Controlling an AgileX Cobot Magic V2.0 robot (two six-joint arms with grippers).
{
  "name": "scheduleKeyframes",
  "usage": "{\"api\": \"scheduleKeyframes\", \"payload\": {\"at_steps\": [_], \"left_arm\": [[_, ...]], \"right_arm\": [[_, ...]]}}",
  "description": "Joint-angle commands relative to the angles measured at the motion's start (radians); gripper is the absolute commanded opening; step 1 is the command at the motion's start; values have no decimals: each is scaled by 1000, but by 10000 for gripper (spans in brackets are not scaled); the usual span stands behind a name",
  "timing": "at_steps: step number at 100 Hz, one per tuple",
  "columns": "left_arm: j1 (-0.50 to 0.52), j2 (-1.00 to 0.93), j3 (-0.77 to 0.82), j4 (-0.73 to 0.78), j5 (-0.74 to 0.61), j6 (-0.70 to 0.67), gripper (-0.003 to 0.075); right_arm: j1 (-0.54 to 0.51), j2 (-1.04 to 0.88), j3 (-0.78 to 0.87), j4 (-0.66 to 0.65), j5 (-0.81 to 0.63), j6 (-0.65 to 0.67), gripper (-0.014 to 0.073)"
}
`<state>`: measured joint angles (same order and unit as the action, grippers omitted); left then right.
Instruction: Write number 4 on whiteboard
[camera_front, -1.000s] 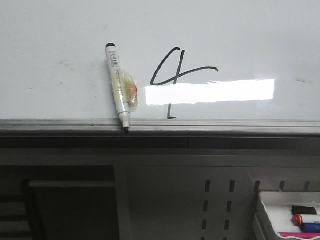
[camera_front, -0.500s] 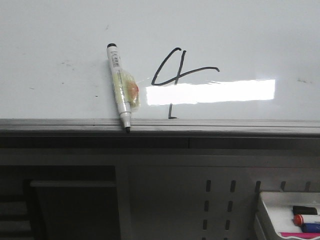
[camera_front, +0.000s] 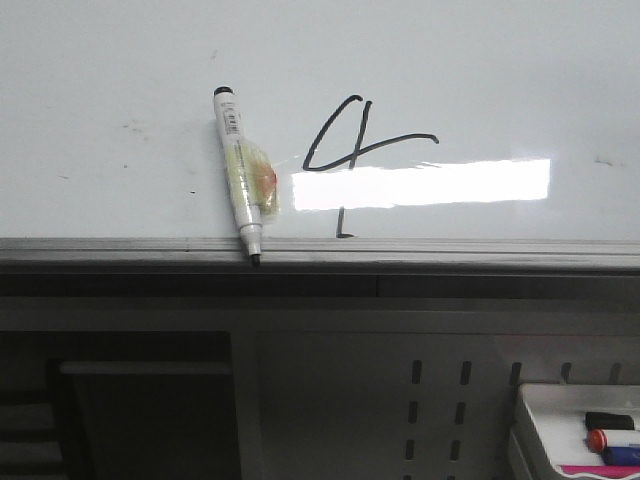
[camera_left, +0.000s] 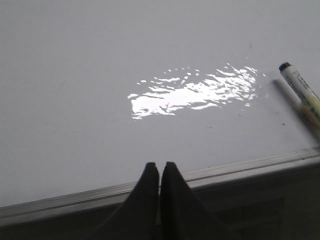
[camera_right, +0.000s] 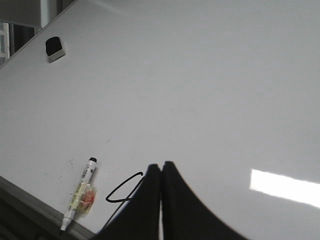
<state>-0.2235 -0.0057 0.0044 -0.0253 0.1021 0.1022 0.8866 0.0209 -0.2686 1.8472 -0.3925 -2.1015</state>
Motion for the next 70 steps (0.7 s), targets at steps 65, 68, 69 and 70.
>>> {"api": "scheduleKeyframes", "payload": {"at_steps": [65,68,69,70], "left_arm": [[24,-24,34,10,182,-23,-20],[24,-24,34,10,182,-23,-20],[24,-24,34,10,182,-23,-20],[24,-24,34,10,182,-23,-20]], "right_arm": [[-2,11,-23,10,30,0,-64],[-2,11,-23,10,30,0,-64],[-2,11,-23,10,30,0,-64],[-2,11,-23,10,30,0,-64]]}}
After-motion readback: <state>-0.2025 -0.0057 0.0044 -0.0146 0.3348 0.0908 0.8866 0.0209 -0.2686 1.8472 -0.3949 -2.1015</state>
